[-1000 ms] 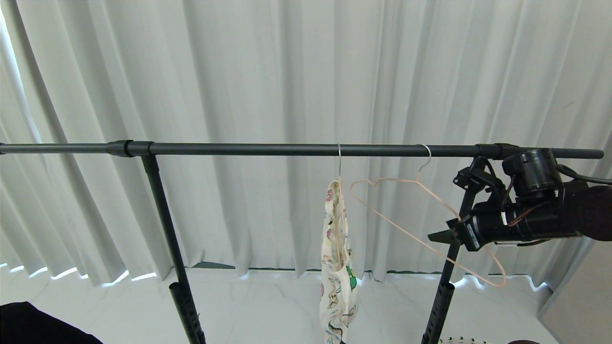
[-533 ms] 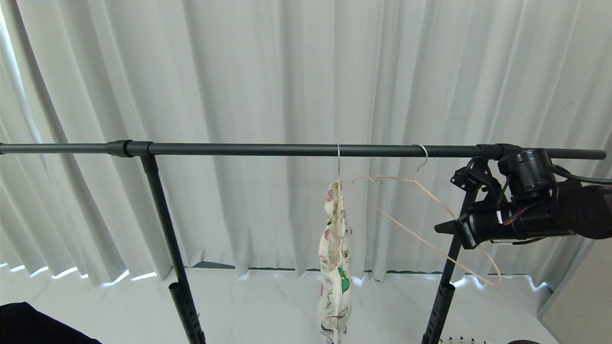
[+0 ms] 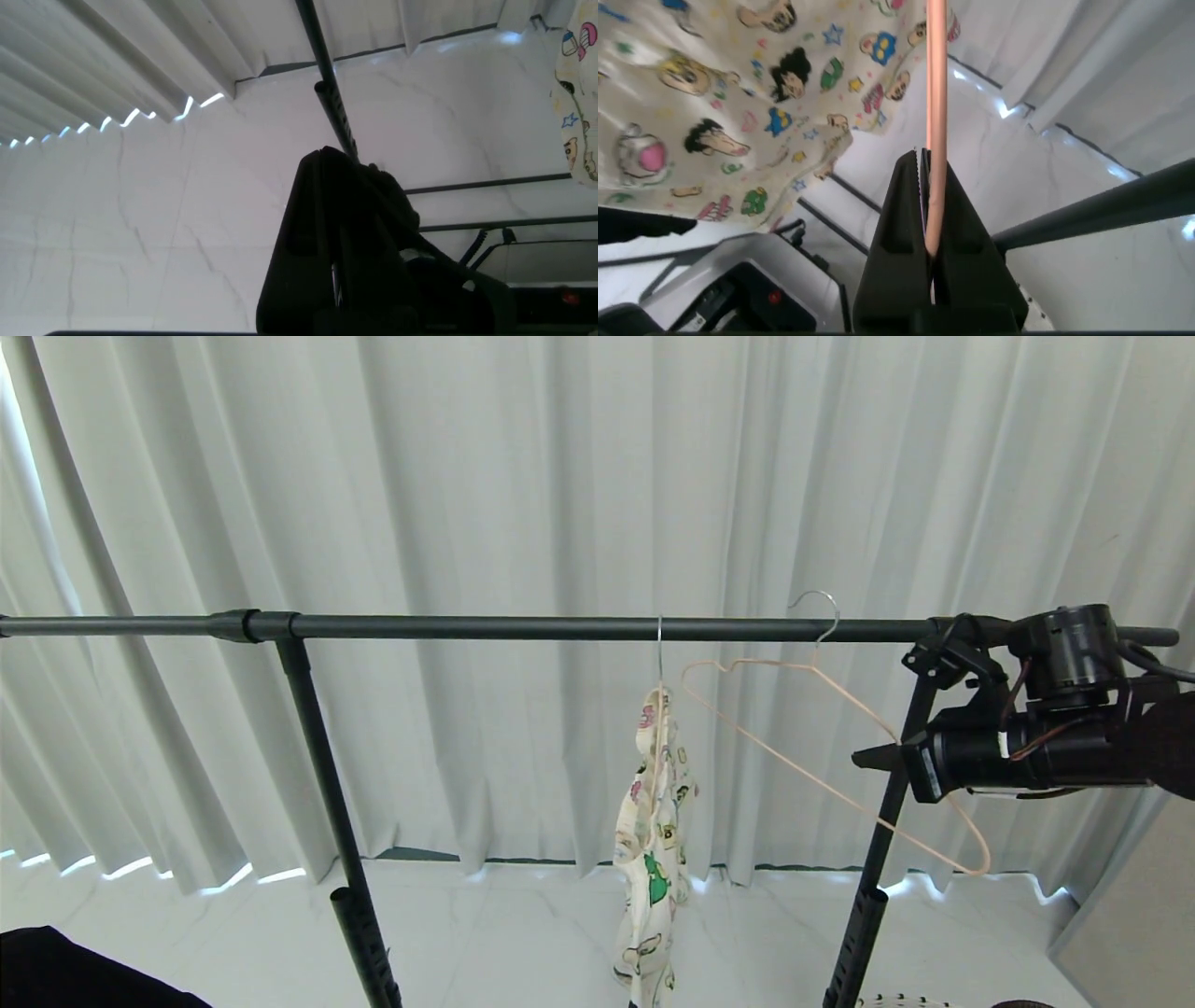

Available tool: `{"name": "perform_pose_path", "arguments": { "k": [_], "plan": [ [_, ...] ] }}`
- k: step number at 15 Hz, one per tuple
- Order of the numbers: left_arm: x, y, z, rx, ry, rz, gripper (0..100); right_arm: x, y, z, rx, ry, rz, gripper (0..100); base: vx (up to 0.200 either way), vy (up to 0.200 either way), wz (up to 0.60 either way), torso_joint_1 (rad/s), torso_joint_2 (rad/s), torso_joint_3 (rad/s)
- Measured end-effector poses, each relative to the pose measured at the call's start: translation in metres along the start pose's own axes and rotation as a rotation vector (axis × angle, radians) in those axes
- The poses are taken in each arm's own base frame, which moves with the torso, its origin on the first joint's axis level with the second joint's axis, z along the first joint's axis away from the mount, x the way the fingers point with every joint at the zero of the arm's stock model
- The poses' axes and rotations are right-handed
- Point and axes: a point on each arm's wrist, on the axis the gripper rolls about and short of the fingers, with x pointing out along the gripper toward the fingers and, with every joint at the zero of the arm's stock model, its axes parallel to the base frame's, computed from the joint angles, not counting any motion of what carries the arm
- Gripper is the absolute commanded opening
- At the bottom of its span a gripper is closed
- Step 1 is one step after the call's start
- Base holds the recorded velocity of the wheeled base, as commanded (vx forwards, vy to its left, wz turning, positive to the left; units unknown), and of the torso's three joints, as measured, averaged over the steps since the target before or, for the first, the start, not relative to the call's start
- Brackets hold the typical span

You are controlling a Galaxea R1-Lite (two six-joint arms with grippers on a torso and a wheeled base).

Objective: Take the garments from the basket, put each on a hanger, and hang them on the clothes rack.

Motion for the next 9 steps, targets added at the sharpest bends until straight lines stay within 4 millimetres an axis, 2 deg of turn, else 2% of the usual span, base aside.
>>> {"name": "perform_pose_path", "arguments": {
  "k": [4,6,9],
  "plan": [
    [-0.001,0.000,0.000,-0.001,-0.003,0.000,0,-0.013,0.005,0.000,-0.025,-0.065,-0.012,0,0.000,0.000,0.00,0.000,0.00,0.000],
    [-0.001,0.000,-0.001,-0.002,-0.006,0.001,0,-0.026,0.014,-0.012,-0.015,-0.063,-0.016,0,0.000,0.000,0.00,0.000,0.00,0.000],
    [-0.001,0.000,0.000,0.001,-0.008,-0.001,0,-0.059,0.031,-0.035,0.020,-0.059,-0.104,0,0.000,0.000,0.00,0.000,0.00,0.000]
  ]
}}
